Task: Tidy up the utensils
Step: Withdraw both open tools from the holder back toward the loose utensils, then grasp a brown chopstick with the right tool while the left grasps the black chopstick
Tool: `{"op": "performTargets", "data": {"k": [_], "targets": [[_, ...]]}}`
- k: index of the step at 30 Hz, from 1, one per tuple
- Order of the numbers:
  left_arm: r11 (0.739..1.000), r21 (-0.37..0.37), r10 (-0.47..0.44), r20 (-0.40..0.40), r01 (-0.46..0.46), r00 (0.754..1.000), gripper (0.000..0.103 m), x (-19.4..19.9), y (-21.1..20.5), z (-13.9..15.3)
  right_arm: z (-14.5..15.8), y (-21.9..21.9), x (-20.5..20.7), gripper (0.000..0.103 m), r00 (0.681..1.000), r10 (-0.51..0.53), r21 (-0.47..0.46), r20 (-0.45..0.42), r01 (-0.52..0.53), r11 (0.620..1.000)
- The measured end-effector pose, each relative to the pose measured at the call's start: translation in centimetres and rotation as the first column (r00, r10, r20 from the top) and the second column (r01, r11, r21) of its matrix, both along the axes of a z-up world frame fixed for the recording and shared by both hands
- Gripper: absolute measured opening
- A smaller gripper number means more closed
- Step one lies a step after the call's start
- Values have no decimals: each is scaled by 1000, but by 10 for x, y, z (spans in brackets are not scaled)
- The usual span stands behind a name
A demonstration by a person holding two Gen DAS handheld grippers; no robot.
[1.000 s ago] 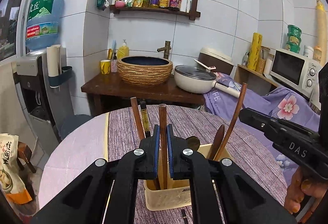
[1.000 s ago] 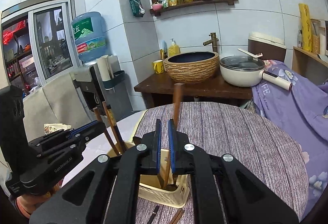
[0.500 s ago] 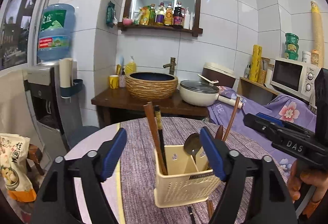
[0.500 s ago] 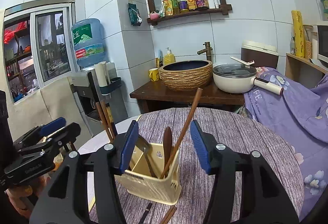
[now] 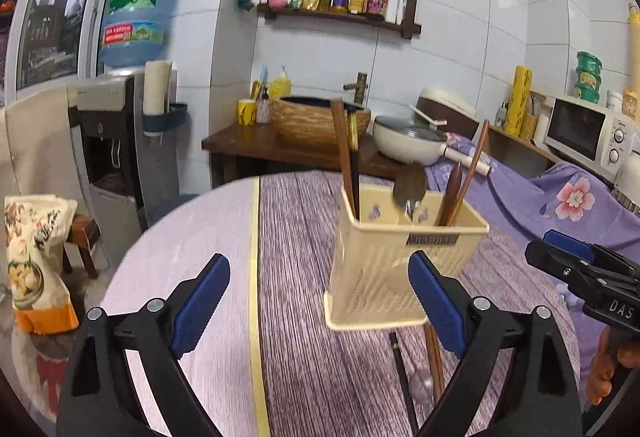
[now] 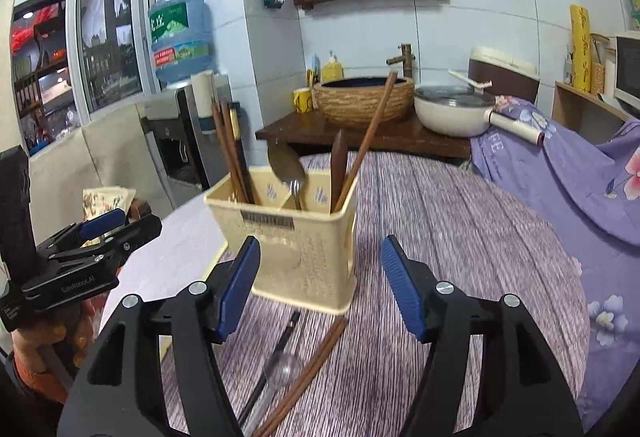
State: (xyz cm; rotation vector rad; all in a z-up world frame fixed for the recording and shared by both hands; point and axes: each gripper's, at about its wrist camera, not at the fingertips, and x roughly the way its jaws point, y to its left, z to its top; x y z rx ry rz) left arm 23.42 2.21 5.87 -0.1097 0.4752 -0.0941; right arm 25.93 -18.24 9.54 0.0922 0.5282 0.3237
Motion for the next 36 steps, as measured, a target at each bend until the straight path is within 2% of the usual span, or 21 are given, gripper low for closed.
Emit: {"op": "performTargets", "data": {"k": [11, 31, 36], "targets": [[1000, 9, -7, -133, 8, 991, 89, -9, 0, -50, -59, 10, -12, 63, 989, 8, -28, -145, -12, 1000], [1000, 7, -1, -234, 2, 972, 89, -17, 1, -85, -121, 20, -20, 63, 955, -13, -82, -297, -12, 997], [1000, 16, -3, -249, 8, 968, 83, -15, -2, -89, -128, 22, -17, 63, 947, -22, -104, -319, -11, 995]]}}
